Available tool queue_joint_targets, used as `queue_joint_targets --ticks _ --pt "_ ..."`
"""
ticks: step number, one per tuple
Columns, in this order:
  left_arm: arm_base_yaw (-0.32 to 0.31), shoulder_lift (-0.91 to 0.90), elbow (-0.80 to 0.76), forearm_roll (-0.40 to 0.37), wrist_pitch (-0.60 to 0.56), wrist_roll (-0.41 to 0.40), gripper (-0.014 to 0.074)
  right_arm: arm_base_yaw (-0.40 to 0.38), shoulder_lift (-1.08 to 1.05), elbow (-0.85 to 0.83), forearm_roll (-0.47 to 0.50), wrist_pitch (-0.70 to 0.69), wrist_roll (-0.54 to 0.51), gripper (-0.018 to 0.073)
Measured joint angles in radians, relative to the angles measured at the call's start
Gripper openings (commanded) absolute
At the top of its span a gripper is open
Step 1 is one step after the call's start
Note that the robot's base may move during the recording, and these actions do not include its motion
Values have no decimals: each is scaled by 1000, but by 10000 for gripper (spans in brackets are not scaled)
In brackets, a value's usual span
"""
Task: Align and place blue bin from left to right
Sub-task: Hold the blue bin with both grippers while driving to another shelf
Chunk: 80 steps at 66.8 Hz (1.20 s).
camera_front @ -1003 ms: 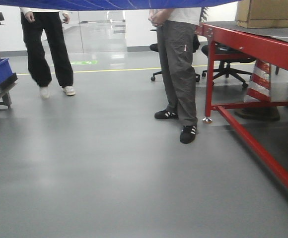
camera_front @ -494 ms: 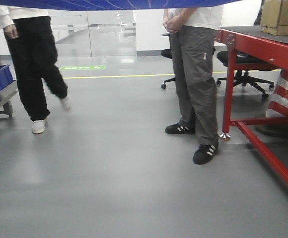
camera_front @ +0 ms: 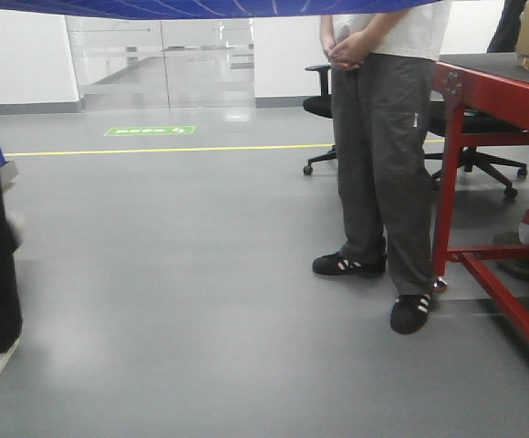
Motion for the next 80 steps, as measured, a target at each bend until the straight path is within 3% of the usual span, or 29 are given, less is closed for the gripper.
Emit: queue_joint_targets --ticks 80 --pt "0 0 0 24 -7 0 -111 0 0 0 0 -8 0 -70"
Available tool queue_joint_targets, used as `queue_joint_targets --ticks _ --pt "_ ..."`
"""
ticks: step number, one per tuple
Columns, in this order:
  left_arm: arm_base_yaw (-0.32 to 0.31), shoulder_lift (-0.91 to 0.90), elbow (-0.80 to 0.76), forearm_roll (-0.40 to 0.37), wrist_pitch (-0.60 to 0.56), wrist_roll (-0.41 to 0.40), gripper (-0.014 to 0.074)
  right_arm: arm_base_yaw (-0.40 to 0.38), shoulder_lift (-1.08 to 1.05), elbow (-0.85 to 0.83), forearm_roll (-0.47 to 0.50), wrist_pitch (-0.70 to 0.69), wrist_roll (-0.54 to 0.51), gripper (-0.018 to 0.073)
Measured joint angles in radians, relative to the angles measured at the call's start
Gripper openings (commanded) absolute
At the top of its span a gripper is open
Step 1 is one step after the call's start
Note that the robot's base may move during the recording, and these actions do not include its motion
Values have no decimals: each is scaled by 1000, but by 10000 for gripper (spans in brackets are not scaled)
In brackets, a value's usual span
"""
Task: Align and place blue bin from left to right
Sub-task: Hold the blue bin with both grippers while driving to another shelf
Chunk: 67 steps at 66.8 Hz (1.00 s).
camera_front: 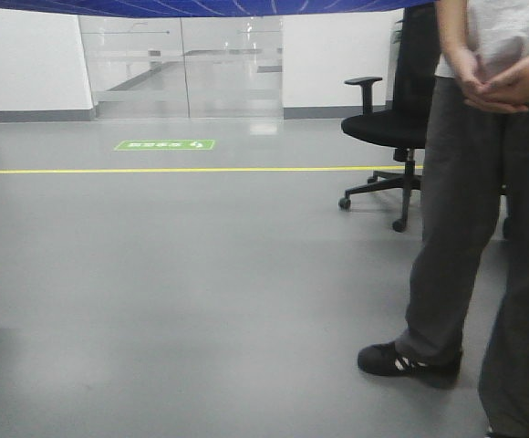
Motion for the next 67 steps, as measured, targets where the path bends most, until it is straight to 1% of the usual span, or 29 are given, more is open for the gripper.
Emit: queue_joint_targets --ticks 67 --pt "-2 0 0 3 -16 0 -111 0 0 0 -10 -4 0 -70"
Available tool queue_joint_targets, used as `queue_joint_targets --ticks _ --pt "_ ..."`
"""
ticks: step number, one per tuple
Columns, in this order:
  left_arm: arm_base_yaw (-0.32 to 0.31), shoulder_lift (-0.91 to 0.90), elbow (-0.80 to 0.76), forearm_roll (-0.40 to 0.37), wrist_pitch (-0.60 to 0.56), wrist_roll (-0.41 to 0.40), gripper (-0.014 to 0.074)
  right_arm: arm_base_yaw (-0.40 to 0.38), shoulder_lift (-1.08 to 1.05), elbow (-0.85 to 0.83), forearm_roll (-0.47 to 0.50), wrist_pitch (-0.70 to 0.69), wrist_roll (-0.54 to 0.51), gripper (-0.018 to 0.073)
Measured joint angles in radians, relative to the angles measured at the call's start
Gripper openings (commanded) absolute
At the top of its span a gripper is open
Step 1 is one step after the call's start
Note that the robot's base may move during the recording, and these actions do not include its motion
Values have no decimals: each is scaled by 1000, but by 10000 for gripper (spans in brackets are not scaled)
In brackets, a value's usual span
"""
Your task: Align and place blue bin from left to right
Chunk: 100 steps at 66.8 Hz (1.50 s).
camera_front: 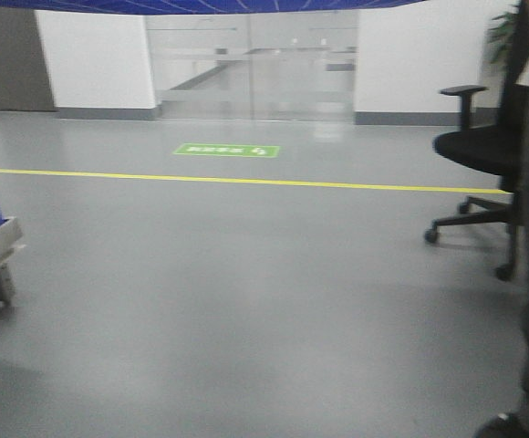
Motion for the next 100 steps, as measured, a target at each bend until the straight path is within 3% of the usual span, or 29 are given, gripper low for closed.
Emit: queue_joint_targets --ticks 100 --pt "0 0 0 4 0 0 -111 0 0 0 6 -11 0 -70"
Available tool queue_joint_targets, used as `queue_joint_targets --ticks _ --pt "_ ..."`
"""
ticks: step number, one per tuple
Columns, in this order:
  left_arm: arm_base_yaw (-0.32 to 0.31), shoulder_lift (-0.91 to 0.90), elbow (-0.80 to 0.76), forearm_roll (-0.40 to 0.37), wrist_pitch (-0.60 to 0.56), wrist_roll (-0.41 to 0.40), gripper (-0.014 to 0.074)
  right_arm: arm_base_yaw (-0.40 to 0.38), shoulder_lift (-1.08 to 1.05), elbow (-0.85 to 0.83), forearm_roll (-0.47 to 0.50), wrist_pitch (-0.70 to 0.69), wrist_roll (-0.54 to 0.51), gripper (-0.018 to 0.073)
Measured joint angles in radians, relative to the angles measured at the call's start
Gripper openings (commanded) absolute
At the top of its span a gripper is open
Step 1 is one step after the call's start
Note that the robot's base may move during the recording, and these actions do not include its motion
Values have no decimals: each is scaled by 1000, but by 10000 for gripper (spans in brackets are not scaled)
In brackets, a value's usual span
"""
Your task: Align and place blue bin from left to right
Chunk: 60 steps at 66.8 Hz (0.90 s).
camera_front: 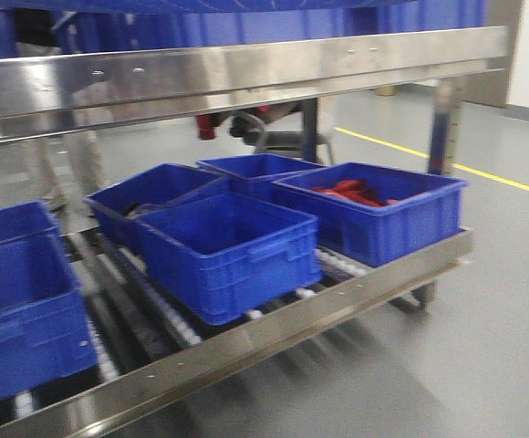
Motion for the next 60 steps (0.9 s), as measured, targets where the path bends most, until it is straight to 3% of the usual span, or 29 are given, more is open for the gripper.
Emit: queue_joint_targets --ticks 60 --pt "0 0 0 0 0 0 -111 0 0 0 2 0 0 -70"
